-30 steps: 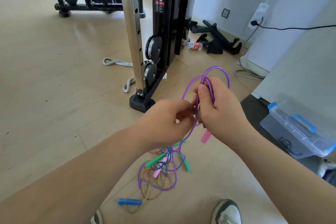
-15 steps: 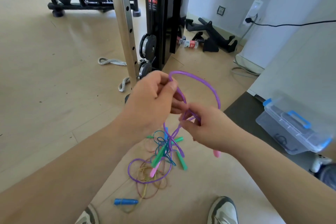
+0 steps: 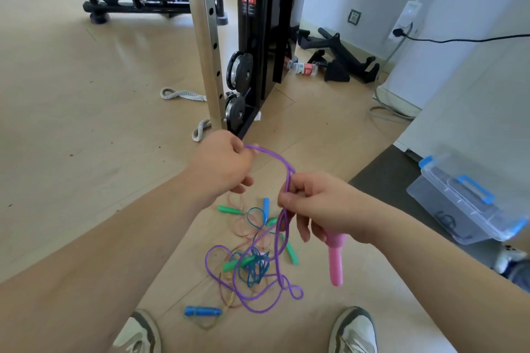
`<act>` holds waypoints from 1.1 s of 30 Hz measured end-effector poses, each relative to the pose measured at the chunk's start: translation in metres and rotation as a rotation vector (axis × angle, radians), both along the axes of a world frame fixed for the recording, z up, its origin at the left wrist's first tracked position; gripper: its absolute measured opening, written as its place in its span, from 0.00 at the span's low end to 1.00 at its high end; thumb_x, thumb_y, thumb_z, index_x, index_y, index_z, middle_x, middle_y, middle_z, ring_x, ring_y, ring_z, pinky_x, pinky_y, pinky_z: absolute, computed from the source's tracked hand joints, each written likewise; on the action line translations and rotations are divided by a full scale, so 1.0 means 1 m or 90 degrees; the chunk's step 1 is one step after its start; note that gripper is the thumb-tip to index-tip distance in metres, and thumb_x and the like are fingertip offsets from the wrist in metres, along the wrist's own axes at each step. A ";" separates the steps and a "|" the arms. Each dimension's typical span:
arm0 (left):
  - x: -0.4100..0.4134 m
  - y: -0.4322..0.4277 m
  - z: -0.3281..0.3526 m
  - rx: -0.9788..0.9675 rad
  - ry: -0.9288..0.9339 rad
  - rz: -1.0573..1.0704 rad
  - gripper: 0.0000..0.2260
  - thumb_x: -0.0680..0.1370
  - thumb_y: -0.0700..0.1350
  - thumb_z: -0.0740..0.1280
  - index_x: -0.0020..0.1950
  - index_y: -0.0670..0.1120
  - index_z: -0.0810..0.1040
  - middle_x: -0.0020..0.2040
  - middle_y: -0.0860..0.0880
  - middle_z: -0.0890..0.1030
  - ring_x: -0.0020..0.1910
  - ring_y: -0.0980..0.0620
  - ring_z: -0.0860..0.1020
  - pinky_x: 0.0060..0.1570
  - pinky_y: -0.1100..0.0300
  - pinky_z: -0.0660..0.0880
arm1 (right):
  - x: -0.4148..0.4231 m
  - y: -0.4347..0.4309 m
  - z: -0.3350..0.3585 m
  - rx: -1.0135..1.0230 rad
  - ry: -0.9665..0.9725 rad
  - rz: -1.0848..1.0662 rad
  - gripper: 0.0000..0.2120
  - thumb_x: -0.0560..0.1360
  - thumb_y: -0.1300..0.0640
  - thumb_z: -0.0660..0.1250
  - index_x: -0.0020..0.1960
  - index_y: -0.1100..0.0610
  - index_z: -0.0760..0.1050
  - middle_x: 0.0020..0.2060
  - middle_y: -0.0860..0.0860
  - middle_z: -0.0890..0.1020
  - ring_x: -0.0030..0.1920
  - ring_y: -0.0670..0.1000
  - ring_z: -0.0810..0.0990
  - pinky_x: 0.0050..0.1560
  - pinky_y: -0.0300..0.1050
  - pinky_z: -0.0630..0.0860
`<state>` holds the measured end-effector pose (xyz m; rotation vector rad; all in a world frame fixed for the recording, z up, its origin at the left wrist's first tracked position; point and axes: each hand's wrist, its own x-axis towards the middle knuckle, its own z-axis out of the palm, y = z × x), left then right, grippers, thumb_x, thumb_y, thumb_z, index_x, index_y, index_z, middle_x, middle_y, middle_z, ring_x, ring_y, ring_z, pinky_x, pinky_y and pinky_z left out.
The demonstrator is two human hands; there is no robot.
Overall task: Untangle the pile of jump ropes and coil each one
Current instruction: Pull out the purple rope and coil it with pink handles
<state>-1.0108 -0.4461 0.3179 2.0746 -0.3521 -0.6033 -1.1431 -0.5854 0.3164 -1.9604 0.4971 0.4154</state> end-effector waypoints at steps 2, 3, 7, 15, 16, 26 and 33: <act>-0.004 0.001 0.000 0.058 -0.001 -0.065 0.07 0.82 0.43 0.63 0.51 0.41 0.79 0.43 0.38 0.85 0.35 0.44 0.86 0.39 0.45 0.84 | 0.001 -0.004 -0.001 0.015 -0.032 -0.073 0.07 0.83 0.56 0.63 0.49 0.59 0.75 0.39 0.59 0.86 0.32 0.59 0.77 0.31 0.50 0.73; -0.007 0.001 0.001 0.073 0.002 -0.104 0.08 0.81 0.40 0.62 0.49 0.40 0.80 0.43 0.39 0.86 0.35 0.45 0.86 0.38 0.47 0.84 | 0.001 -0.006 -0.002 0.016 -0.050 -0.114 0.08 0.83 0.56 0.64 0.48 0.59 0.76 0.38 0.59 0.86 0.32 0.60 0.77 0.32 0.50 0.73; -0.028 -0.001 0.003 0.080 0.046 -0.275 0.07 0.77 0.37 0.65 0.51 0.42 0.82 0.43 0.43 0.86 0.38 0.46 0.86 0.36 0.53 0.84 | 0.000 -0.009 -0.001 0.007 -0.124 -0.233 0.11 0.82 0.56 0.66 0.44 0.62 0.78 0.22 0.52 0.80 0.23 0.55 0.71 0.30 0.47 0.72; -0.047 -0.009 -0.021 0.096 -0.156 -0.236 0.13 0.72 0.57 0.76 0.45 0.52 0.75 0.41 0.54 0.81 0.41 0.53 0.81 0.44 0.51 0.80 | 0.001 -0.008 0.007 0.148 -0.230 -0.384 0.14 0.79 0.52 0.71 0.45 0.64 0.81 0.32 0.65 0.81 0.23 0.55 0.70 0.26 0.44 0.71; -0.050 -0.011 -0.024 0.095 -0.183 -0.237 0.13 0.72 0.56 0.75 0.43 0.52 0.73 0.39 0.53 0.80 0.40 0.51 0.80 0.43 0.50 0.79 | 0.001 -0.008 0.008 0.165 -0.235 -0.394 0.14 0.79 0.51 0.71 0.46 0.63 0.81 0.34 0.67 0.82 0.23 0.55 0.70 0.27 0.45 0.71; -0.030 -0.022 0.001 -0.249 0.027 -0.050 0.04 0.83 0.39 0.65 0.54 0.43 0.80 0.32 0.48 0.82 0.27 0.54 0.78 0.30 0.58 0.80 | -0.001 -0.032 -0.004 0.089 -0.135 -0.383 0.24 0.79 0.39 0.67 0.48 0.62 0.81 0.27 0.53 0.69 0.25 0.52 0.66 0.30 0.44 0.69; -0.023 -0.026 0.005 -0.361 0.147 0.027 0.07 0.83 0.42 0.65 0.57 0.41 0.81 0.30 0.47 0.77 0.26 0.51 0.73 0.29 0.58 0.76 | -0.005 -0.019 -0.001 0.169 -0.132 -0.147 0.08 0.76 0.59 0.75 0.52 0.60 0.80 0.32 0.53 0.79 0.28 0.52 0.74 0.34 0.48 0.72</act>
